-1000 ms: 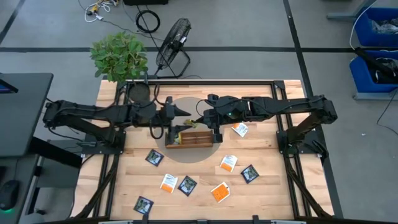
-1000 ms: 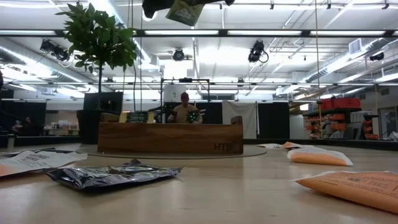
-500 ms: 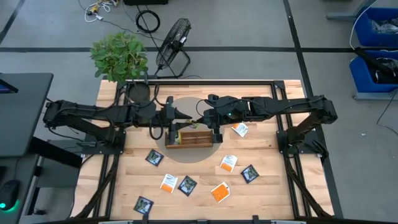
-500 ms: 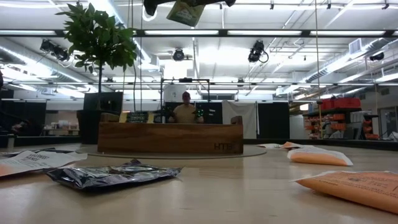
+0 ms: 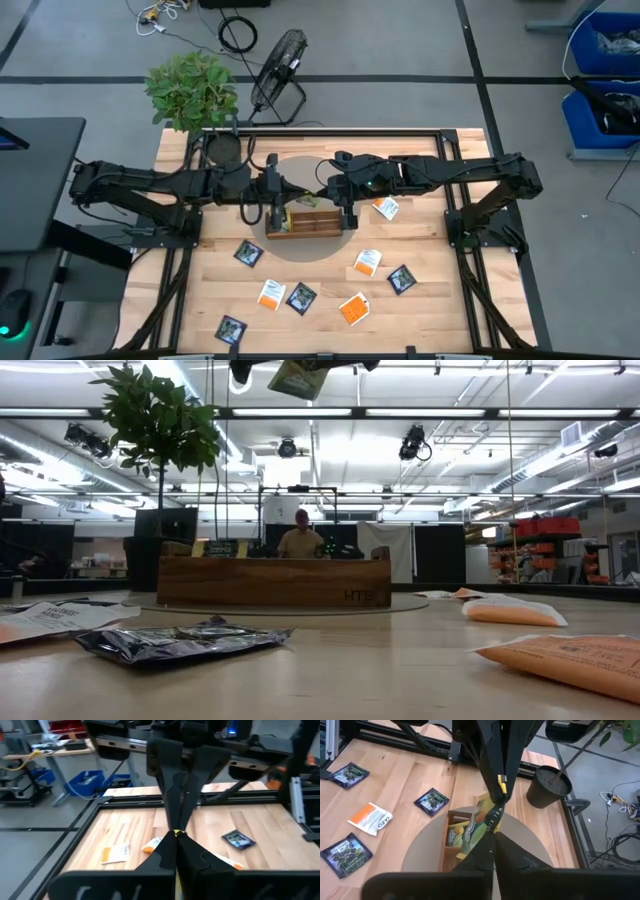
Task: Pick & Place Tea
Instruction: Put the yellow tea bag into the wooden organizer
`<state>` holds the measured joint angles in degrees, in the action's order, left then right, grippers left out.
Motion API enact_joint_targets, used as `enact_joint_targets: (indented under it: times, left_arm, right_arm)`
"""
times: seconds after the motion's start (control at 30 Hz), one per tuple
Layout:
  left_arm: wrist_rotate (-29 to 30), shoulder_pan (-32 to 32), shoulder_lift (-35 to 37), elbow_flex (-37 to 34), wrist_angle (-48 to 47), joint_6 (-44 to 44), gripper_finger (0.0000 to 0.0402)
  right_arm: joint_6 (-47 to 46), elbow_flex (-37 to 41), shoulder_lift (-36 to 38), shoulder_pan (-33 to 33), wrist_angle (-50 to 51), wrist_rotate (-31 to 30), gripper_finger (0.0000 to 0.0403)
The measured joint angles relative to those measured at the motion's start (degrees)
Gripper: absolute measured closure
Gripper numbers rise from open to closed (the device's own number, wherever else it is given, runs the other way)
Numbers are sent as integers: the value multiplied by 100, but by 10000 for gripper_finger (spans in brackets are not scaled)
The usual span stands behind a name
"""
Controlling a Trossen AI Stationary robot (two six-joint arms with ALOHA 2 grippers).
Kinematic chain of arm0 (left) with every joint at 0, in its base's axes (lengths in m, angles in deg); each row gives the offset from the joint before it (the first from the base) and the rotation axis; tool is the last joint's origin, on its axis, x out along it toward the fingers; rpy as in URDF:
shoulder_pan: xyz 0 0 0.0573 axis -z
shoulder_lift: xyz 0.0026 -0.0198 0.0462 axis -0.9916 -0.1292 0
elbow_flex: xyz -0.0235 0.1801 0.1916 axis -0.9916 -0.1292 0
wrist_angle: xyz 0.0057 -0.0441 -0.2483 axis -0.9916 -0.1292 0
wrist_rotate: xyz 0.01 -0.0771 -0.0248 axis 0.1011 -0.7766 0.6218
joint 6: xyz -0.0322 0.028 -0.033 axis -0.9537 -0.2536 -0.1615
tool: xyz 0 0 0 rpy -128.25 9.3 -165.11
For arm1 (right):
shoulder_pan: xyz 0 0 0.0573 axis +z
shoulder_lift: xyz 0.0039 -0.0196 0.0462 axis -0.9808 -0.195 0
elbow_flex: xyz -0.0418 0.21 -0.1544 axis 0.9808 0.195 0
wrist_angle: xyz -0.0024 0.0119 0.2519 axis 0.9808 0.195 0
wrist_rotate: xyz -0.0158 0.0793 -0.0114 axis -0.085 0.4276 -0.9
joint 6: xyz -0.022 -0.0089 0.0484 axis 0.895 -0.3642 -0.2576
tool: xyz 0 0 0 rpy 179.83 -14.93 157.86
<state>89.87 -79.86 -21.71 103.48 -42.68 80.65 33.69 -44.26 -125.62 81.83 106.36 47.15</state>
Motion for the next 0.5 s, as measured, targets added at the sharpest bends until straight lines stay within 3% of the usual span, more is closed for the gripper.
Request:
enact_joint_targets:
  times: [0.3,0.5]
  left_arm:
    - [761,166,11,0,-632,-146,400]
    - [1559,462,38,-2,-980,-372,400]
  right_arm:
    - [-176,2,241,3,457,-34,307]
    - [-851,2,356,8,1217,-190,273]
